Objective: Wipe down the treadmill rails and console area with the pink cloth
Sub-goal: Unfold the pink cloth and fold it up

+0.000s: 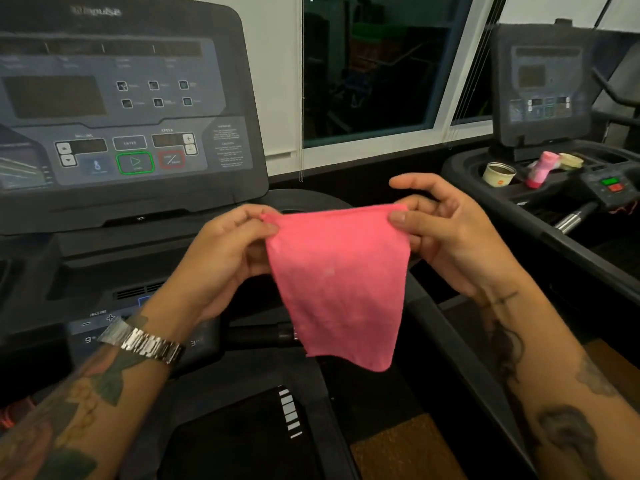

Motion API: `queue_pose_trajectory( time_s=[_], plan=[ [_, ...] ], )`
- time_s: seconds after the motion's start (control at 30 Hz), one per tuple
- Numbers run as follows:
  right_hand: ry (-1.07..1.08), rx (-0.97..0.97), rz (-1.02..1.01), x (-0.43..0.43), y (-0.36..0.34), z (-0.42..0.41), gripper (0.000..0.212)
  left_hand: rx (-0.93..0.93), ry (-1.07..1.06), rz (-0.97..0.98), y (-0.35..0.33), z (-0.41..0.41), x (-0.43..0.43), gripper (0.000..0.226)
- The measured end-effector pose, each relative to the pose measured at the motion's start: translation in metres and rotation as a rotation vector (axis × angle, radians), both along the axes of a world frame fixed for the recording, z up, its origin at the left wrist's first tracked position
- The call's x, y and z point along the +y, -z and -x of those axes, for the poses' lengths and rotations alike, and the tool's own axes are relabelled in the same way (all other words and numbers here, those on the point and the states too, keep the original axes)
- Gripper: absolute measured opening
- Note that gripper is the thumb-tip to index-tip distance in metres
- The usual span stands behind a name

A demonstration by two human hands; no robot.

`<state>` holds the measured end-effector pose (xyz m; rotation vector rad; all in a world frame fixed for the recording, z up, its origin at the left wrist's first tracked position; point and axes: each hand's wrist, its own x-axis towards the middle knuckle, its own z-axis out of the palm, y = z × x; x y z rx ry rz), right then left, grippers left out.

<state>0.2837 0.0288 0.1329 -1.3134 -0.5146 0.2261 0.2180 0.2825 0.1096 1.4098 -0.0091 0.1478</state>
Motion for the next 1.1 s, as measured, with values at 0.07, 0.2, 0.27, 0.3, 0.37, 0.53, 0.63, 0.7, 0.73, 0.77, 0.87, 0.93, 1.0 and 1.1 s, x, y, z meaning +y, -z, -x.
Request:
queue_pose_trajectory(
  time_s=[0.07, 0.2, 0.27, 0.3, 0.37, 0.53, 0.63, 0.7, 0.73, 0.77, 0.87, 0.93, 1.0, 1.1],
  plan=[
    [-0.009, 0.059, -0.070, 0.001, -0.002, -0.003, 0.050, 0.003, 0.024, 0.040, -0.004, -0.005, -0.003, 0.023],
    [-0.038, 0.102, -0.088, 0.002, -0.002, -0.006, 0.050, 0.058, 0.170, 0.221, 0.001, -0.010, -0.002, 0.015],
    [-0.027, 0.130, -0.117, 0.005, 0.001, -0.008, 0.048, 0.099, 0.281, 0.369, 0.007, -0.012, -0.002, 0.014],
    [-0.014, 0.149, -0.142, 0.008, 0.005, -0.009, 0.049, 0.123, 0.326, 0.421, 0.010, -0.013, -0.002, 0.018],
    [0.013, 0.220, -0.202, 0.014, 0.017, -0.012, 0.053, 0.158, 0.381, 0.460, 0.014, -0.016, -0.004, 0.034],
    [-0.268, 0.470, -0.121, 0.019, 0.082, 0.001, 0.088, 0.194, 0.357, 0.511, 0.012, -0.022, -0.007, 0.048],
    [-0.438, 0.489, -0.008, 0.022, 0.118, 0.023, 0.081, 0.223, 0.290, 0.531, 0.012, -0.027, -0.002, 0.046],
    [-0.393, 0.459, 0.030, 0.027, 0.129, 0.035, 0.067, 0.257, 0.240, 0.539, 0.015, -0.030, 0.003, 0.045],
    [-0.344, 0.448, 0.028, 0.029, 0.131, 0.037, 0.057, 0.276, 0.208, 0.546, 0.017, -0.032, 0.006, 0.046],
    [-0.296, 0.440, 0.013, 0.030, 0.129, 0.038, 0.048, 0.296, 0.168, 0.557, 0.021, -0.033, 0.009, 0.046],
    [-0.216, 0.477, -0.131, 0.031, 0.121, 0.032, 0.045, 0.372, 0.016, 0.584, 0.043, -0.031, 0.012, 0.048],
    [-0.176, 0.484, -0.205, 0.029, 0.113, 0.027, 0.043, 0.478, -0.021, 0.591, 0.067, -0.024, 0.006, 0.055],
    [-0.132, 0.465, -0.190, 0.026, 0.108, 0.022, 0.034, 0.603, 0.034, 0.558, 0.089, -0.012, -0.006, 0.058],
    [-0.102, 0.461, -0.138, 0.023, 0.106, 0.016, 0.029, 0.676, 0.184, 0.501, 0.108, 0.003, -0.021, 0.051]
  ],
)
